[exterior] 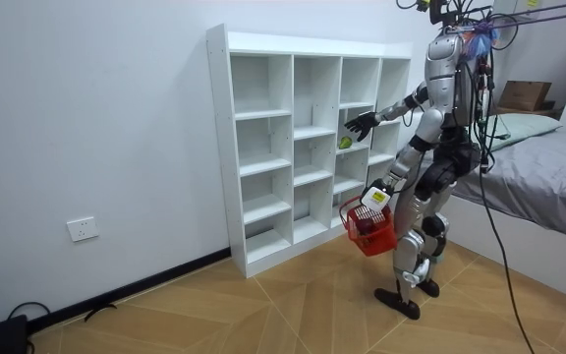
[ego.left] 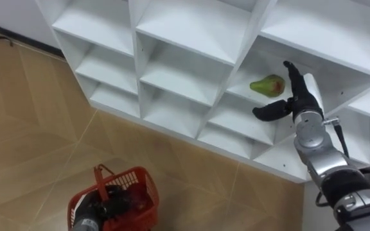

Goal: Collect fruits from the closet

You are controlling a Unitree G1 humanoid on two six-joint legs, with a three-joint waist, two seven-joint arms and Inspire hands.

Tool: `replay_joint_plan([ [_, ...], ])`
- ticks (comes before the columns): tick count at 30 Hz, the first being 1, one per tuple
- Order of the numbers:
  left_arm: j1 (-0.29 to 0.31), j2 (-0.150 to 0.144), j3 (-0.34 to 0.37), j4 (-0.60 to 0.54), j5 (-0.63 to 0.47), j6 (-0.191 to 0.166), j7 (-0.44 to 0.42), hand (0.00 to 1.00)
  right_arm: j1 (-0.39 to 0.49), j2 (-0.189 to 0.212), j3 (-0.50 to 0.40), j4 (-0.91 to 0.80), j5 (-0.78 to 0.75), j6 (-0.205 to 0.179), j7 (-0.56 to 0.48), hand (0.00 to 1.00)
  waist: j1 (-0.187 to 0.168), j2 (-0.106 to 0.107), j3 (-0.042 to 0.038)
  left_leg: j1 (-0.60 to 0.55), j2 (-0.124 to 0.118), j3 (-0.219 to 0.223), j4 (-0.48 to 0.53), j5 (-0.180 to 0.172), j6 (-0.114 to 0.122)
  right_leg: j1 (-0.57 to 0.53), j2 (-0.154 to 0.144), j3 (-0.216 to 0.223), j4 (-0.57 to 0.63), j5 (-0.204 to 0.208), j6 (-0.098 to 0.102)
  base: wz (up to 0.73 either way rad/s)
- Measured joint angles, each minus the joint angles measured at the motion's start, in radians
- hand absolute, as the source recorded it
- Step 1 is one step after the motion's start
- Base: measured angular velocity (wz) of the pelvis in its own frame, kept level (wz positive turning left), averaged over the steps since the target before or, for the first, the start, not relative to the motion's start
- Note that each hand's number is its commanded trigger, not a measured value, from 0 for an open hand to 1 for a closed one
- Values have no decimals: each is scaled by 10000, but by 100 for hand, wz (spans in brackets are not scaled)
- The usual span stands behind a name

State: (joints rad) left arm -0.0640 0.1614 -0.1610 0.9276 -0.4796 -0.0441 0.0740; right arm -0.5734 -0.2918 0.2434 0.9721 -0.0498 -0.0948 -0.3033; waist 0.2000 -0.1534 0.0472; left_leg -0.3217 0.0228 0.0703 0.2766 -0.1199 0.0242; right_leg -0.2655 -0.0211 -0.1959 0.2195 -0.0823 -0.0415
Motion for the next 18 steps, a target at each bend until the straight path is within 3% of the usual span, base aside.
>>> replay_joint_plan([
  [18,-128,-155,-1,-57,11,-56,-7,100,-368,-279,-317,127,-732,2,9,0,16,76,59,-342,-3,50,-45,42,20,-412,-55,-21,52,-21,-6,0],
])
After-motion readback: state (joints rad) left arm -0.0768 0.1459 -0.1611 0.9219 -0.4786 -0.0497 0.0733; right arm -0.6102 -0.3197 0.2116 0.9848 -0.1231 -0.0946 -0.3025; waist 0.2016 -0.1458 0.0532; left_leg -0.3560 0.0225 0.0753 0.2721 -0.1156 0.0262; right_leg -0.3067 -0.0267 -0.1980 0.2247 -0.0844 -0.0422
